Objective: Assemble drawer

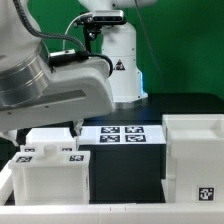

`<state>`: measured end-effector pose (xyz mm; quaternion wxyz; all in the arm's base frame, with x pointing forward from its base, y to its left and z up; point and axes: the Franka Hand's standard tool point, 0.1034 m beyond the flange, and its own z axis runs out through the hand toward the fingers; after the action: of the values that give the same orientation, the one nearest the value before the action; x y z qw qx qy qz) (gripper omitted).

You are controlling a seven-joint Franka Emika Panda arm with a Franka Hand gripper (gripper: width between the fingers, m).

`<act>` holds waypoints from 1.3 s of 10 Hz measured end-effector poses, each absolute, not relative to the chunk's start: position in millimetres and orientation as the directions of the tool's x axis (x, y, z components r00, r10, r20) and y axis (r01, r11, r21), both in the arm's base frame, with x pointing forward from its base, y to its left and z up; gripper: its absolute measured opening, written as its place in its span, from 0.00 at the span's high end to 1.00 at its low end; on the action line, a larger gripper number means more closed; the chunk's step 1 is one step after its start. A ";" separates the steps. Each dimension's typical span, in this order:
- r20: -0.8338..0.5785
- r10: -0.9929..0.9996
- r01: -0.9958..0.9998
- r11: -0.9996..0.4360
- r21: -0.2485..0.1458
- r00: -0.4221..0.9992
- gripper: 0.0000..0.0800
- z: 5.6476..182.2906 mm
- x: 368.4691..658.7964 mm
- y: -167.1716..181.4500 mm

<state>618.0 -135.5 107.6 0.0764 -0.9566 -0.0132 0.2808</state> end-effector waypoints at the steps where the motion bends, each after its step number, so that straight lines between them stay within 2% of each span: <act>1: -0.532 0.067 -0.018 -0.988 -0.153 0.844 0.19 106.2 618.4 -136.5; 3: -0.544 0.060 -0.046 -0.983 -0.178 0.837 0.19 106.3 613.4 -137.4; 6: -0.542 0.065 -0.039 -0.983 -0.179 0.838 0.19 107.2 613.2 -138.8; 8: -0.468 0.158 0.067 -0.976 -0.205 0.869 0.19 117.0 625.6 -154.5; 9: -0.445 0.191 0.104 -0.972 -0.212 0.875 0.19 114.5 629.1 -162.9; 11: -0.360 0.264 0.201 -0.959 -0.202 0.895 0.19 115.9 649.1 -163.0; 13: -0.366 0.260 0.196 -0.959 -0.203 0.894 0.19 114.1 647.3 -164.2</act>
Offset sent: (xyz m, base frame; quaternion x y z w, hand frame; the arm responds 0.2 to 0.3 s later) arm 0.0000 0.0000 0.0000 0.0000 0.0000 0.0000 1.0000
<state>647.3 -164.2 114.1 0.0808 -0.9697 -0.1177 0.1983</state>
